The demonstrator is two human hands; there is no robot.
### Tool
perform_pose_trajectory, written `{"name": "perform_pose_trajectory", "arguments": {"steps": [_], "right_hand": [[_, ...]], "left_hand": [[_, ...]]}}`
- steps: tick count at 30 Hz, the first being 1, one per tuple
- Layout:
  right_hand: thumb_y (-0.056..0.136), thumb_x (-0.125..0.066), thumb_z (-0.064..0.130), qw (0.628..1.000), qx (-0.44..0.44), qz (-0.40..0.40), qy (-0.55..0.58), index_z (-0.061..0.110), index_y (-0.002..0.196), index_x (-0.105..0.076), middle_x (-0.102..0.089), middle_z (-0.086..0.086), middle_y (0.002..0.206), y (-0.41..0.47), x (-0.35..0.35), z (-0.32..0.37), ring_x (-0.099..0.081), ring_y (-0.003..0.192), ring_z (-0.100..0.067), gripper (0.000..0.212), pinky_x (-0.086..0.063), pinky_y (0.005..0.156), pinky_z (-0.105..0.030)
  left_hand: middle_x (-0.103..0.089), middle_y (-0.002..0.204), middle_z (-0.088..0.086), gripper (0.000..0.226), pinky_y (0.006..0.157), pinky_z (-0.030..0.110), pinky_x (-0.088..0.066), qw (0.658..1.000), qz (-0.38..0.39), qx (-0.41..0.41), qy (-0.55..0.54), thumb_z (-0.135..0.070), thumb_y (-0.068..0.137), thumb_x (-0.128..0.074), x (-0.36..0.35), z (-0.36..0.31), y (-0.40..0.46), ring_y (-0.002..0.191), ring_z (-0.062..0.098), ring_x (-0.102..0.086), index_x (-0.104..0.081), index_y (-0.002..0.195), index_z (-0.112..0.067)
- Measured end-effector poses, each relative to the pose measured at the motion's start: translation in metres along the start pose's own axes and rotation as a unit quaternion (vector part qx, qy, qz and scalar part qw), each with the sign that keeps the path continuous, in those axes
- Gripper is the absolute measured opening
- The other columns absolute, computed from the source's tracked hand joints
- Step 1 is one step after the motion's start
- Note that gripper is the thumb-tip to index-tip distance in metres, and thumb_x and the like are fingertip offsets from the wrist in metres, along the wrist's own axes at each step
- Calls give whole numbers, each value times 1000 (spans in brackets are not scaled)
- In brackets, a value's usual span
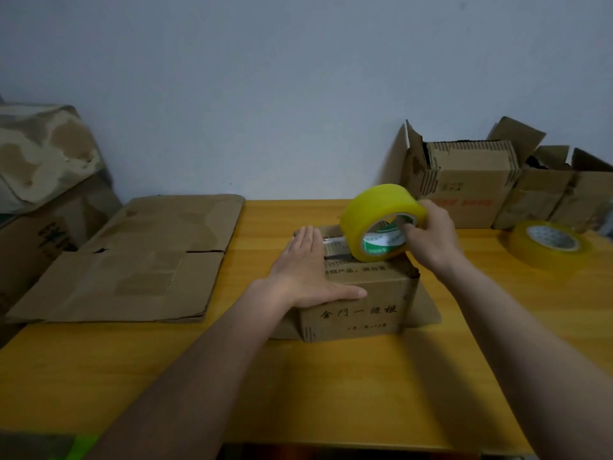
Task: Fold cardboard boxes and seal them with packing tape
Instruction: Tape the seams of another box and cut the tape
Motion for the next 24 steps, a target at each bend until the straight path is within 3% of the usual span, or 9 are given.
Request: {"name": "perform_pose_trajectory", "arguments": {"steps": [4,8,12,20,24], "right_hand": [[88,-52,1,996,17,-49,-73,9,111,-56,-57,-9,99,4,25,4,-54,94,-29,25,-40,71,-32],[87,-52,5,972,38,-88,-214,12,128,-48,-57,-18,119,8,53,-1,-53,107,-42,42,-43,82,-47],[89,-54,7,949,34,-89,-299,12,134,-44,-51,-19,125,8,60,-19,-51,109,-45,46,-41,84,-49],[90,-53,3,947,-12,-56,-317,8,135,-42,-49,-21,123,5,44,-55,-50,107,-43,47,-38,75,-43],[89,-54,3,960,-52,-49,-270,7,129,-46,-52,-20,121,-1,32,-71,-51,106,-43,42,-42,78,-45]], "left_hand": [[23,159,5,134,115,32,8,1000,4,0,-4,-88,66,-48,1,0,0,147,19,19,20,150,-9],[24,159,3,135,114,31,9,1000,5,2,-14,-87,65,-49,1,0,0,147,18,20,21,150,-10],[24,159,2,137,110,29,10,1000,0,14,-14,-89,62,-48,-1,1,1,147,17,19,21,150,-10],[26,158,0,138,115,34,7,1000,-4,24,-17,-91,60,-46,-5,3,2,146,16,21,21,150,-12],[31,156,-5,138,116,39,4,993,-40,9,-106,-81,59,-63,-4,3,3,144,13,26,18,152,-19]]}}
Point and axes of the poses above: each hand's wrist, its own y-axis towards the middle knuckle, its own x-axis out of the back of the hand, z = x × y, the point moved 5 cm from there along y, towards the middle knuckle
